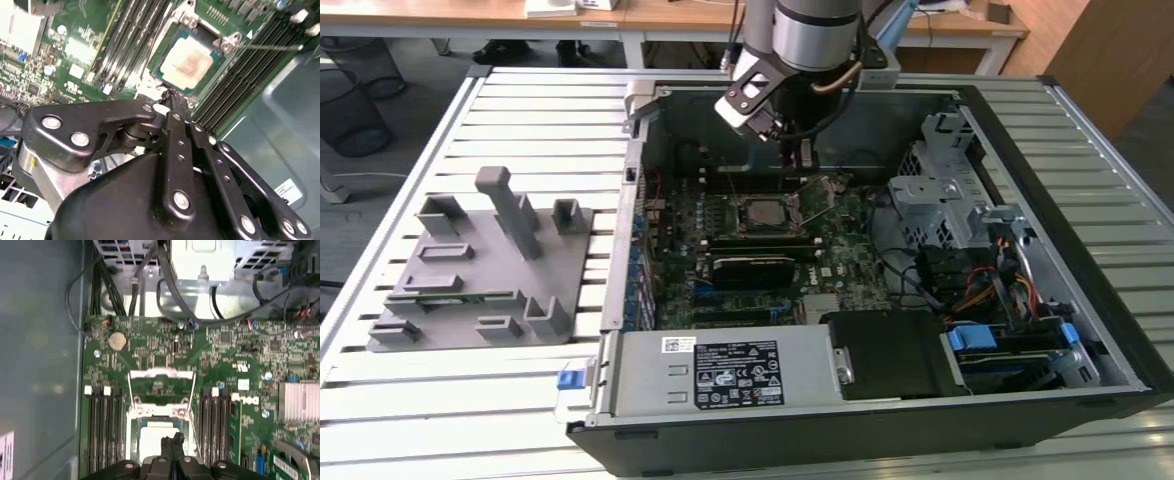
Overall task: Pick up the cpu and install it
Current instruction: 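Close the cpu cover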
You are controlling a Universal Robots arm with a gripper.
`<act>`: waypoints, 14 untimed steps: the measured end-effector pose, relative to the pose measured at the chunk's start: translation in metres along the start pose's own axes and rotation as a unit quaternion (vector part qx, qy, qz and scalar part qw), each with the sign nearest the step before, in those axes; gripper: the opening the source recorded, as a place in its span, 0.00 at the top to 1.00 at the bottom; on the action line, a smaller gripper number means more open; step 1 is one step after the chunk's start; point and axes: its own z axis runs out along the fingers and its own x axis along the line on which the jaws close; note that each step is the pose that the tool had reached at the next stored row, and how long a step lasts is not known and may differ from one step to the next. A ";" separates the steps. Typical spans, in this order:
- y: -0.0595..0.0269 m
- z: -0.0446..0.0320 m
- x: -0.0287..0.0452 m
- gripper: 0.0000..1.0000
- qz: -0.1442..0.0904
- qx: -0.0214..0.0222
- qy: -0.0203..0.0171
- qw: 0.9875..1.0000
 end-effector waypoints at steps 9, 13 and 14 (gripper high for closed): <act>0.0137 0.0002 -0.0001 0.89 0.000 0.000 0.000 1.000; 0.0165 0.0004 -0.0001 0.89 -0.001 0.000 0.000 1.000; 0.0173 0.0004 -0.0002 0.89 -0.001 0.000 0.000 1.000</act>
